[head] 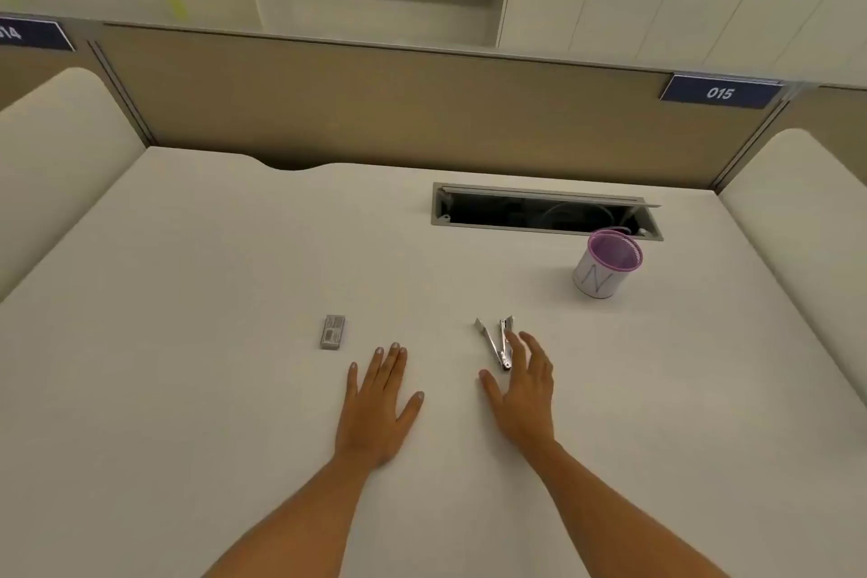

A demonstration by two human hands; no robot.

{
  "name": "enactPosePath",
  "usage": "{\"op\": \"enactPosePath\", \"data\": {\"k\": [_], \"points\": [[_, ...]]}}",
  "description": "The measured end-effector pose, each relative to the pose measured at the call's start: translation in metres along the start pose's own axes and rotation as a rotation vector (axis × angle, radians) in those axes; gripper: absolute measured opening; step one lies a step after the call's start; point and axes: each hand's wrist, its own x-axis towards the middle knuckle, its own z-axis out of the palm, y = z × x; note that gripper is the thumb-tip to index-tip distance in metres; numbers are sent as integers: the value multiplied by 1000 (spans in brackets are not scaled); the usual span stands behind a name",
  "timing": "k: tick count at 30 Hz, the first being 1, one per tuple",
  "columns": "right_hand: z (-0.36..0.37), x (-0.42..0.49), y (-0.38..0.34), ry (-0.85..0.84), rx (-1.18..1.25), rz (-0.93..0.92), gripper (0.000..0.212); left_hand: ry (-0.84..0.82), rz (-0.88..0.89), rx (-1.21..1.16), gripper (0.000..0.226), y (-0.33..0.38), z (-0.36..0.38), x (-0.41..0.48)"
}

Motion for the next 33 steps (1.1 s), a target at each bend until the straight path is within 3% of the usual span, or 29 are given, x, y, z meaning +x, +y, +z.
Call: {"op": "enactPosePath", "data": {"k": [7, 19, 25, 29, 33], "points": [[-10, 27, 2, -61, 219, 254, 64, -11, -4, 31, 69, 0, -2, 0], [-14, 23, -3, -138, -7, 179, 28, -20, -12, 29, 68, -1, -1, -1], [-24, 16, -7, -120, 258, 311, 34, -58, -11, 31, 70, -3, -1, 2], [-29, 10, -18, -31, 452, 471, 28, -192, -37, -112, 69, 1, -15, 14], [-37, 4, -34, -65, 674, 615, 24, -250, -157, -626, 51, 27, -47, 24]]}}
